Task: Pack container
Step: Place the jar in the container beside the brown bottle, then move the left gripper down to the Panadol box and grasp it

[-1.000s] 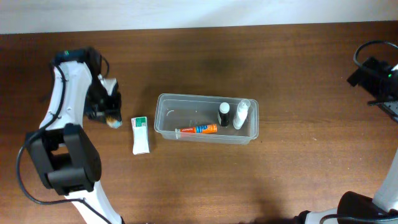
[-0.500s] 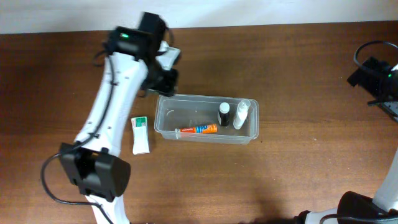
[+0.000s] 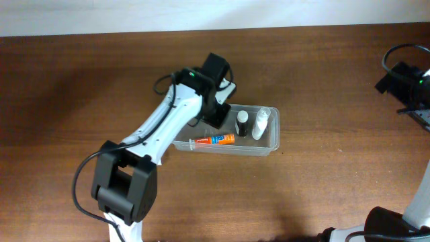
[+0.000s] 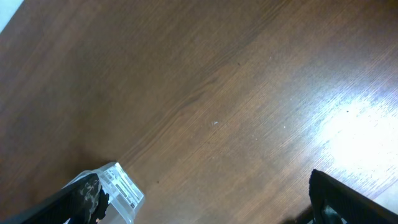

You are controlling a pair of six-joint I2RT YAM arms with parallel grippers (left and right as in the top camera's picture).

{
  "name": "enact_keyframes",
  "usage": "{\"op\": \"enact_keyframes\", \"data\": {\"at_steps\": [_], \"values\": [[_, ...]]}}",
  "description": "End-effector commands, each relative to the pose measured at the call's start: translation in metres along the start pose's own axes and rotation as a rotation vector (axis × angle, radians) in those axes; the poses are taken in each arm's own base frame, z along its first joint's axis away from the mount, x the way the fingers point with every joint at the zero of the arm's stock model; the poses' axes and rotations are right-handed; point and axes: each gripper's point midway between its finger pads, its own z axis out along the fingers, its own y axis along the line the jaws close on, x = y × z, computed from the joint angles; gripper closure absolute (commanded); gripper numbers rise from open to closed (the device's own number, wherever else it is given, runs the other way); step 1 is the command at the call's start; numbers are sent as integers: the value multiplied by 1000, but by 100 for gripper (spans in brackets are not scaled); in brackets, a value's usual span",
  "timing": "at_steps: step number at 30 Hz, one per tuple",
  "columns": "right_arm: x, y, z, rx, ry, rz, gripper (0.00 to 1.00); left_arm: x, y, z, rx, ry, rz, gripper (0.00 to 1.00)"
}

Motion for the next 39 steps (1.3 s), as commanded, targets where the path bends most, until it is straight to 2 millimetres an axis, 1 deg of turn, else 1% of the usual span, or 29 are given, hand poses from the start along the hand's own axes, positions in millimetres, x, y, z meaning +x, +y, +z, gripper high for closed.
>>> {"op": "enact_keyframes", "data": {"at_steps": [1,4,7,9,10,12,15,18,19,20,24,25,28,29,30,31,33,34,37,39], "values": [[-1,-2,0,9,-5,1,2,4,-2,12,-2,-13,-9,70],[-1,-2,0,9,-5,1,1,5,0,25,-3,-17,-18,70],[-1,-2,0,9,-5,1,2,11,-5,37,1,9,-7,68],[-1,-2,0,9,-5,1,2,13,-10,43,3,23,3,60],[-1,-2,0,9,-5,1,2,14,-12,45,4,28,8,58],[-1,-2,0,9,-5,1,2,15,-18,48,6,36,22,55],[-1,-2,0,9,-5,1,2,15,-20,48,-2,35,26,52],[-1,-2,0,9,-5,1,2,14,-17,47,-4,33,13,51],[-1,-2,0,9,-5,1,2,14,-15,45,-6,34,1,48],[-1,-2,0,9,-5,1,2,13,-12,42,-7,35,-12,47],[-1,-2,0,9,-5,1,2,4,-1,8,-14,31,-43,47],[-1,-2,0,9,-5,1,1,-2,0,-10,-16,18,-50,47],[-1,-2,0,9,-5,1,2,-12,0,-53,-26,-20,-53,46],[-1,-2,0,9,-5,1,2,-14,6,-83,-66,-41,-58,43],[-1,-2,0,9,-5,1,1,-12,10,-99,-89,-48,-62,41],[-1,-2,0,9,-5,1,2,-9,14,-117,-114,-52,-70,37],[-1,-2,0,9,-5,1,2,1,24,-141,-149,-51,-83,27],[-1,-2,0,9,-5,1,2,11,31,-152,-172,-37,-75,27],[-1,-2,0,9,-5,1,2,37,57,-170,-252,21,-109,26],[-1,-2,0,9,-5,1,2,52,71,-174,-264,67,-150,27]]}}
